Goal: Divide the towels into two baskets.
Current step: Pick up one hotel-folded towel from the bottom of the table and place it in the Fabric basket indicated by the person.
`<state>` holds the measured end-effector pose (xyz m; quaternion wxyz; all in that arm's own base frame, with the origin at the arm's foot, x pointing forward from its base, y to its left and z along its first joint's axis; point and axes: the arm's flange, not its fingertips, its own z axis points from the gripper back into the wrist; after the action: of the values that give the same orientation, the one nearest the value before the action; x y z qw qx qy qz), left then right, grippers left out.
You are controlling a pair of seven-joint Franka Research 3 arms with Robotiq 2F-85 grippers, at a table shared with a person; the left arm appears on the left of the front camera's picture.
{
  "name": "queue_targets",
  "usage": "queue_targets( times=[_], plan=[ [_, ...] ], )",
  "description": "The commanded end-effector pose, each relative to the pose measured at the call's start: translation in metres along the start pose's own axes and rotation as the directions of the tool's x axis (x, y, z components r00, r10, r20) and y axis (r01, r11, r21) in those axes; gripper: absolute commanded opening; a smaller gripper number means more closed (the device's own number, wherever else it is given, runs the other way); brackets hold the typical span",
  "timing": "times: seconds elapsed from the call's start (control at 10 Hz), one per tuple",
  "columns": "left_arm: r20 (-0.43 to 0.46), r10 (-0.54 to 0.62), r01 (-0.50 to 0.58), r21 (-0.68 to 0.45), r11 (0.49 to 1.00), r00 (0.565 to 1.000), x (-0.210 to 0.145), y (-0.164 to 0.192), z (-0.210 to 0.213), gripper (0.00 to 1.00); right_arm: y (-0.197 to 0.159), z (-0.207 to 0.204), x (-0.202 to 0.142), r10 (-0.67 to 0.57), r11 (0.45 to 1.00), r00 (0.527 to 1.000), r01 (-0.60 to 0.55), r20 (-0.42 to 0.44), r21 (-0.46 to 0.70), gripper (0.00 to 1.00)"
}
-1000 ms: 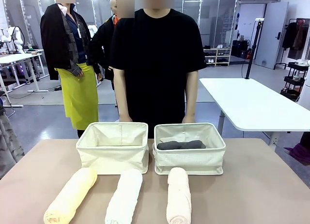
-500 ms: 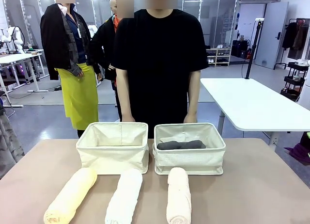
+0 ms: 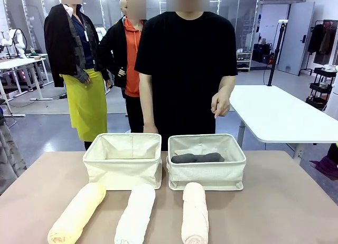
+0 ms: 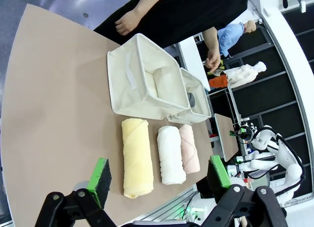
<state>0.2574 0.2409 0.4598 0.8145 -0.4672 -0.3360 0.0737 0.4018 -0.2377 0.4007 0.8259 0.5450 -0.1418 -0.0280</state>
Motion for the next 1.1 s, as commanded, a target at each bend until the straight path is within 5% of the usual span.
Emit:
queue_targets(
  times=[0.0, 1.0],
  plan=[
    [0.008, -0.008, 0.008, -0.016, 1.0, 1.0, 0.0, -0.0009, 0.0028, 1.0, 0.0045, -0.0006, -0.0027, -0.018, 1.0, 1.0, 0.018, -0.002, 0.001, 1.0],
    [0.008, -0.008, 0.008, -0.016, 1.0, 1.0, 0.0, -0.0009, 0.0028, 1.0, 0.0045, -0.0006, -0.0027, -0.018, 1.0, 1.0, 0.018, -0.002, 0.001, 1.0]
  ],
)
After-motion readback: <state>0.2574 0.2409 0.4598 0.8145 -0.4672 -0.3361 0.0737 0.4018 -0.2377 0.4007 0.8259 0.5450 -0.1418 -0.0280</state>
